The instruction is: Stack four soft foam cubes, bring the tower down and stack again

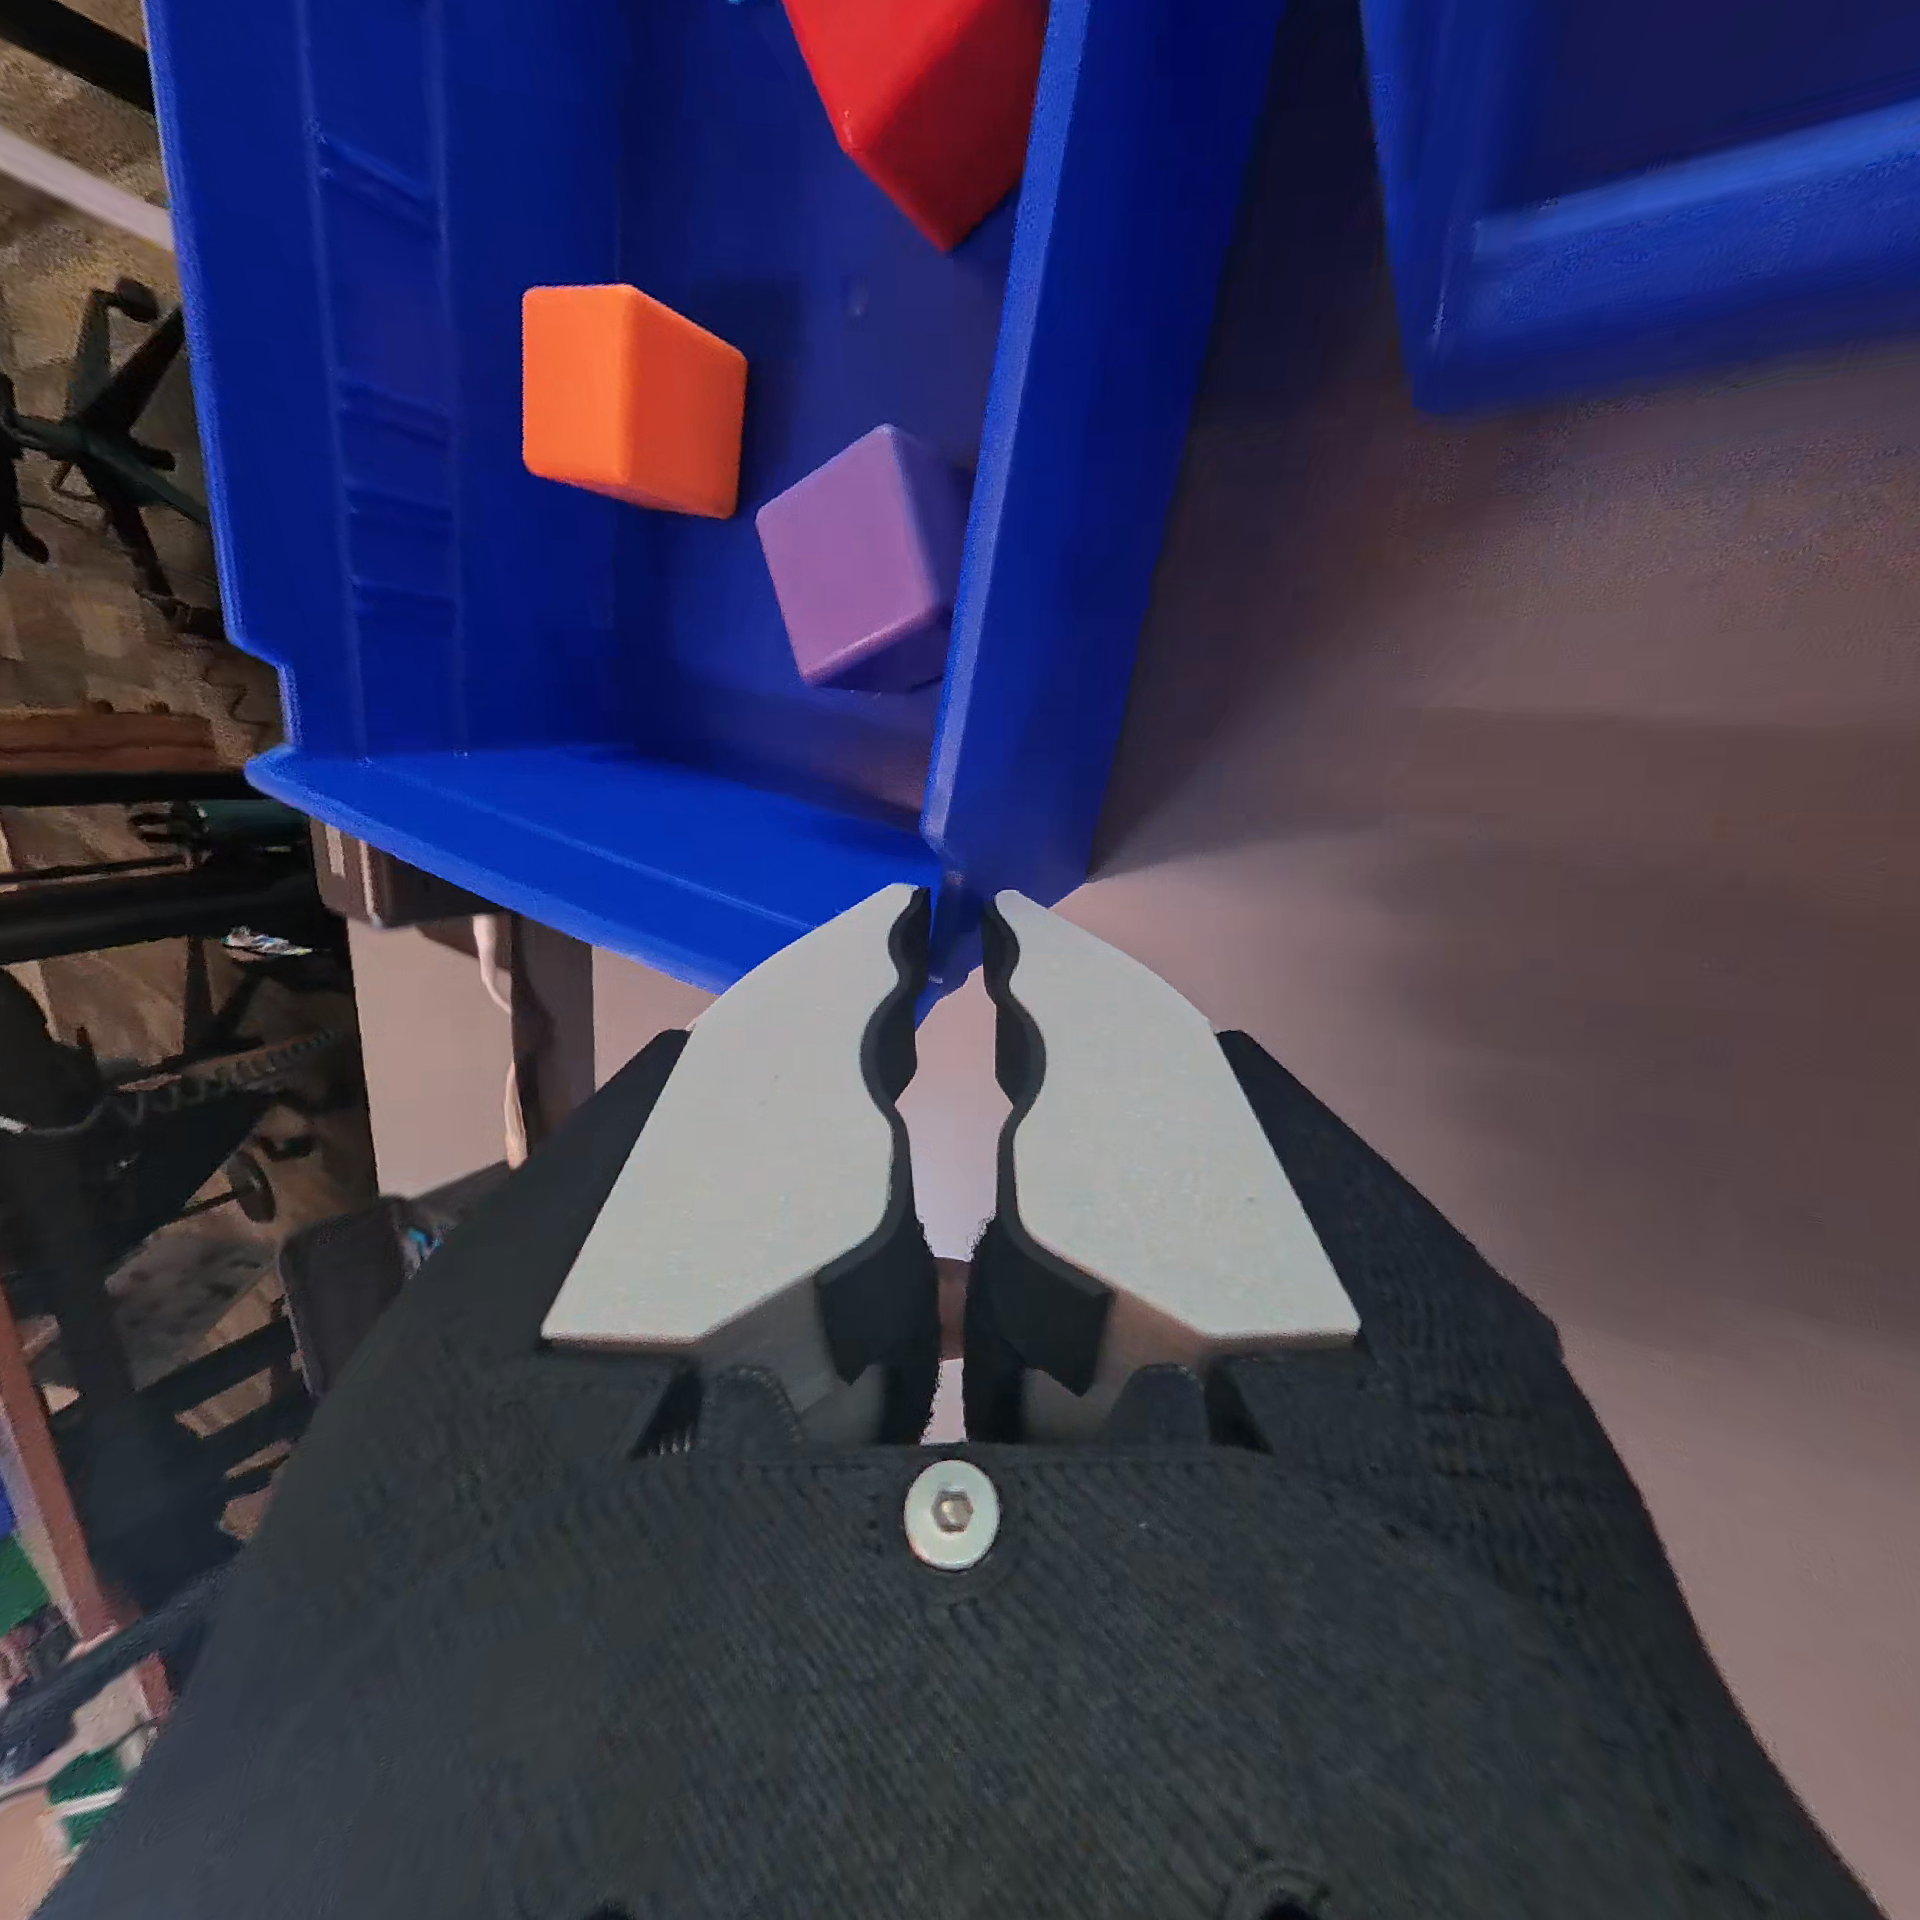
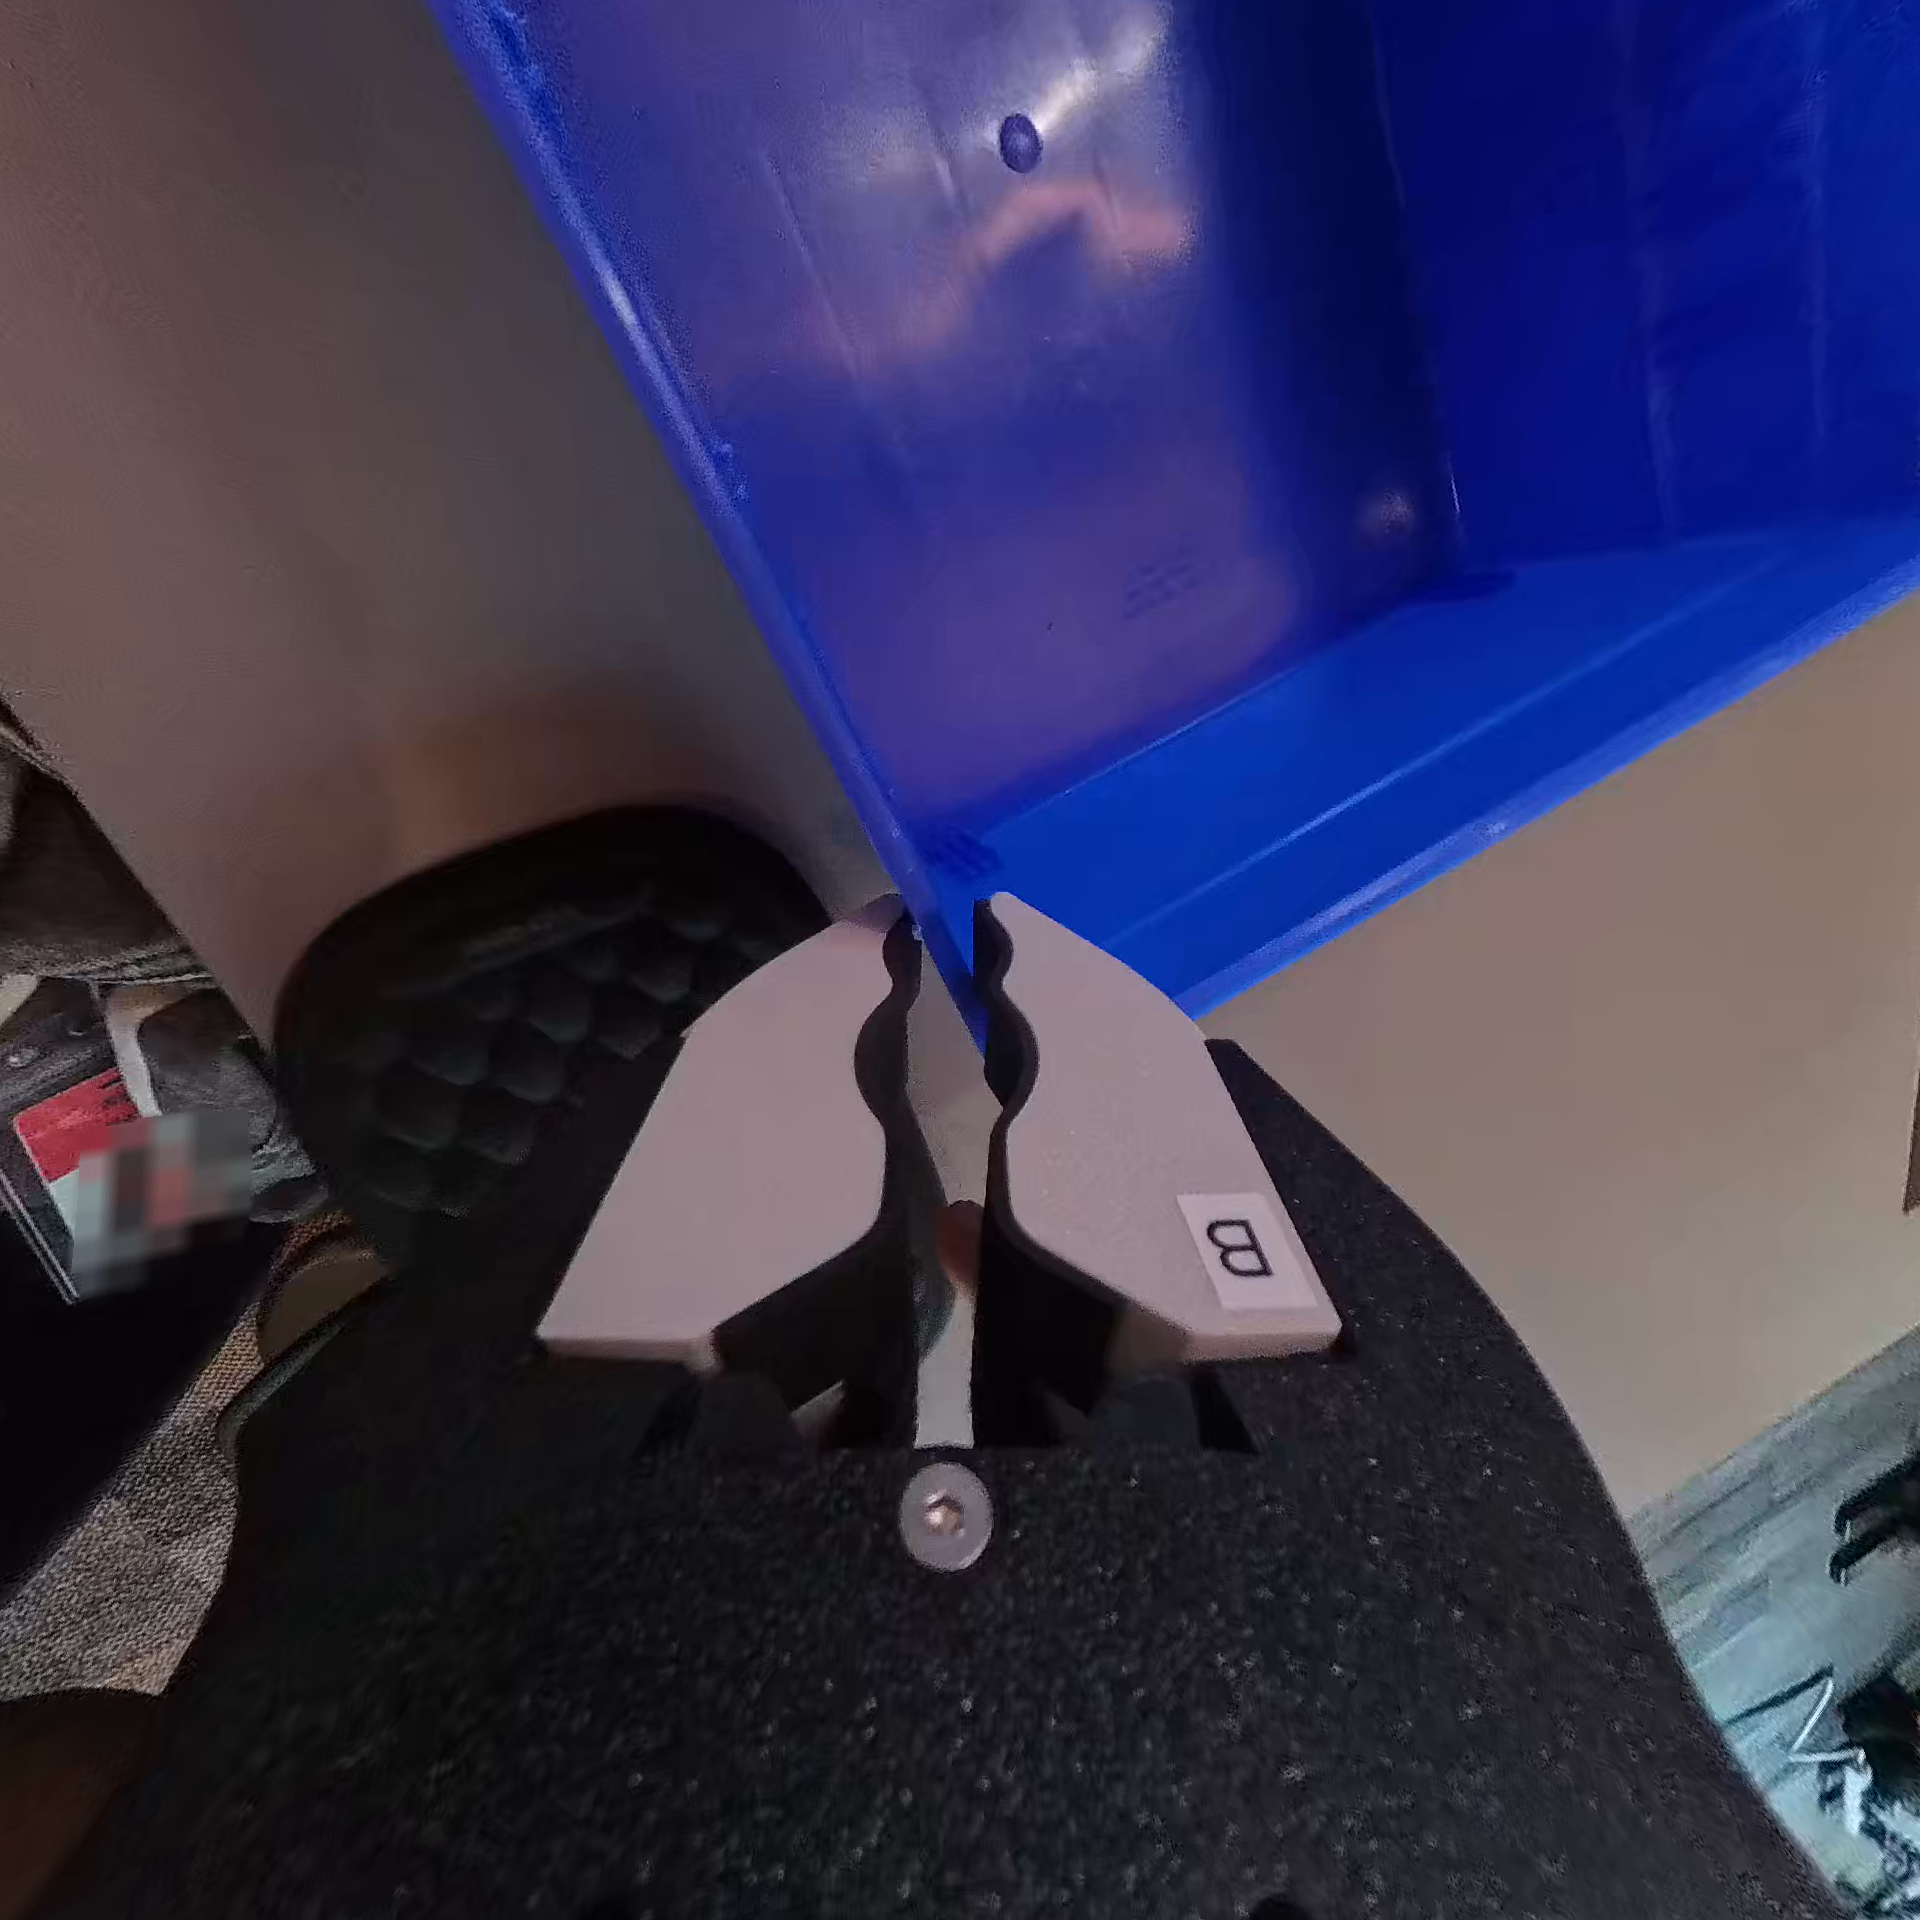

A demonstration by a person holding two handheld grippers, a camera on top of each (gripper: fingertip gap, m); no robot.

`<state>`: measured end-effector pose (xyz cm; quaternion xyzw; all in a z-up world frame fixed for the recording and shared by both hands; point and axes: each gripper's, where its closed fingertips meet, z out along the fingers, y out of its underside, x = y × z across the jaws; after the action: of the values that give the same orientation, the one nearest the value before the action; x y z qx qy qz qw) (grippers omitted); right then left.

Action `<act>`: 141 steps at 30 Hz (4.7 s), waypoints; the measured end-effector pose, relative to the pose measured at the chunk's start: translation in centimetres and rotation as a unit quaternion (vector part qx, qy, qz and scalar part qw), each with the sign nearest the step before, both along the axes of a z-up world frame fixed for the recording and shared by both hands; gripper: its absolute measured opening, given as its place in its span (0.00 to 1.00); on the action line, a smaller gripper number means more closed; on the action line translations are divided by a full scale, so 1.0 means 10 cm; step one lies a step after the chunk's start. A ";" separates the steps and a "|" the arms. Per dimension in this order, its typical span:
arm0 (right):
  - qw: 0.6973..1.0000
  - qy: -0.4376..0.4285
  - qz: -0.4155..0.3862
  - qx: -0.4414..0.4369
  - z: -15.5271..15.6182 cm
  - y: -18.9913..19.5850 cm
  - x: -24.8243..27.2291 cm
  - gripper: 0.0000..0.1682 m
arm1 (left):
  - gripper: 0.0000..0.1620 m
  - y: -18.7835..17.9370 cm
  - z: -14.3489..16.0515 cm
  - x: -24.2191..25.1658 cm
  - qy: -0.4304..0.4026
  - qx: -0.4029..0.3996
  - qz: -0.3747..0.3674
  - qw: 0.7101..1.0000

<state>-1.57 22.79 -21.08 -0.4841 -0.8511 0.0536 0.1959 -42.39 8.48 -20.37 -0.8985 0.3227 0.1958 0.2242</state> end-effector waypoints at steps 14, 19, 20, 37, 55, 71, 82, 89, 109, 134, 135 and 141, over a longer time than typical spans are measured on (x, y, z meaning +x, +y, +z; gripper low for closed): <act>0.994 -0.015 -0.085 0.066 0.01 1.34 0.58 0.08 | 0.07 -1.31 0.03 -0.40 0.025 0.029 0.027 0.999; 0.985 -0.011 -0.117 0.123 0.03 2.04 0.80 0.10 | 0.15 -1.73 0.03 -0.79 0.052 0.033 0.100 0.993; 0.985 -0.008 -0.126 0.118 0.03 2.11 0.84 0.09 | 0.21 -1.79 0.05 -0.78 0.029 0.041 0.126 0.991; 0.948 0.194 -0.189 -0.170 0.71 0.28 -1.26 0.54 | 0.37 0.40 0.76 0.78 -0.178 0.182 0.305 0.918; 0.977 -0.087 -0.195 -0.021 -0.57 0.29 -1.12 0.23 | 0.23 0.52 -0.46 0.59 -0.112 -0.096 0.313 0.938; 0.983 -0.123 0.008 0.139 -0.54 0.64 -0.31 0.20 | 0.22 -0.74 -0.44 1.03 0.021 -0.144 0.155 0.977; 0.967 -0.101 0.099 0.213 -0.52 1.21 0.32 0.17 | 0.23 -1.46 -0.43 1.01 0.140 -0.139 0.038 0.980; 0.970 -0.098 0.084 0.205 -0.52 1.33 0.57 0.17 | 0.21 -1.86 -0.43 1.02 0.137 -0.117 0.024 0.983; 0.977 -0.115 0.031 0.177 -0.53 1.28 0.94 0.17 | 0.18 -2.46 -0.43 0.92 0.086 -0.099 -0.002 0.991; 0.959 0.182 -0.046 -0.212 0.33 0.22 0.47 0.89 | 0.48 -1.87 -0.14 0.94 -0.179 -0.017 0.229 0.957; 0.959 0.184 -0.042 -0.213 0.34 0.21 0.44 0.89 | 0.46 -1.84 -0.18 0.91 -0.175 -0.030 0.229 0.957; 0.959 0.191 -0.032 -0.209 0.35 0.18 0.37 0.88 | 0.37 -1.84 -0.51 0.77 -0.181 -0.108 0.215 0.954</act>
<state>2.14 24.63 -17.62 -0.5221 -0.7517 0.3153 0.2511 -34.73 -9.90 -25.48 -0.9858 0.0946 0.0379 0.1334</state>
